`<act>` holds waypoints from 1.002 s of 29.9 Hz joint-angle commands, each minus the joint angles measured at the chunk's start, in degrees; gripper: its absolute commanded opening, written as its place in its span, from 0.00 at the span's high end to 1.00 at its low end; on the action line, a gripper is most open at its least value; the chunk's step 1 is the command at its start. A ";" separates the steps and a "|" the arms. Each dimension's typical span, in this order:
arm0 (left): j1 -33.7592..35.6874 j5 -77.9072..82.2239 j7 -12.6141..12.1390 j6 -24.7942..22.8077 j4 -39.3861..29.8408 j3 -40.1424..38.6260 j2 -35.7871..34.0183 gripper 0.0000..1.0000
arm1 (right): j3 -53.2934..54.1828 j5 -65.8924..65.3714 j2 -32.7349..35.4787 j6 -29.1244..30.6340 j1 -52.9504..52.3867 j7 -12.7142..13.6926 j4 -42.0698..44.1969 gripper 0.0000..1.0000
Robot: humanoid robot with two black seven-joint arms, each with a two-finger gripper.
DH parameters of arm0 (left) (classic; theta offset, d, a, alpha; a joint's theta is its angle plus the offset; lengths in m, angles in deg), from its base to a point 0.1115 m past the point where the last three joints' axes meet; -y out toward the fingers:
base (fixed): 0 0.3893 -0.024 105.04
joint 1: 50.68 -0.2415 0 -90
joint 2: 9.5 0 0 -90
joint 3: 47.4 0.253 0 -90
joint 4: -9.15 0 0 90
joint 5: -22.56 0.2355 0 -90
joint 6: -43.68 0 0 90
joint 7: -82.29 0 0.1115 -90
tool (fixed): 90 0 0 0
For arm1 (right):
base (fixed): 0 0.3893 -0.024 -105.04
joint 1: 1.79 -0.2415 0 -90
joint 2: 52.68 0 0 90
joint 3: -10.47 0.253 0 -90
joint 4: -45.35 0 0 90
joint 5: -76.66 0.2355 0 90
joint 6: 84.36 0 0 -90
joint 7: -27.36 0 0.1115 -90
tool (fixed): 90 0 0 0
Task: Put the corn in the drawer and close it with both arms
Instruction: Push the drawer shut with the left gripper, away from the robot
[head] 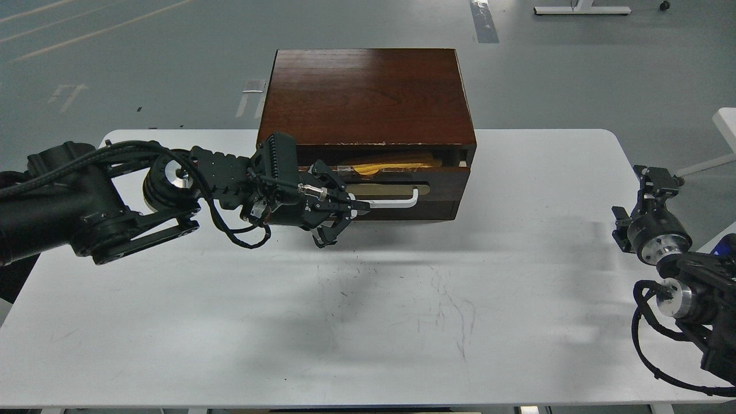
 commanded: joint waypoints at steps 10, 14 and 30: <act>0.02 0.00 0.00 0.97 2.92 -0.17 0.35 1.00 | 0.04 0.00 0.00 0.00 0.47 0.00 0.00 0.00; 0.10 0.00 0.00 1.24 3.36 -0.17 0.44 1.00 | 0.04 0.00 -0.17 0.00 0.56 0.00 0.00 0.00; 0.10 0.00 -0.09 1.33 7.14 -0.17 2.29 1.00 | 0.13 0.00 -0.70 0.00 1.43 0.00 0.00 0.00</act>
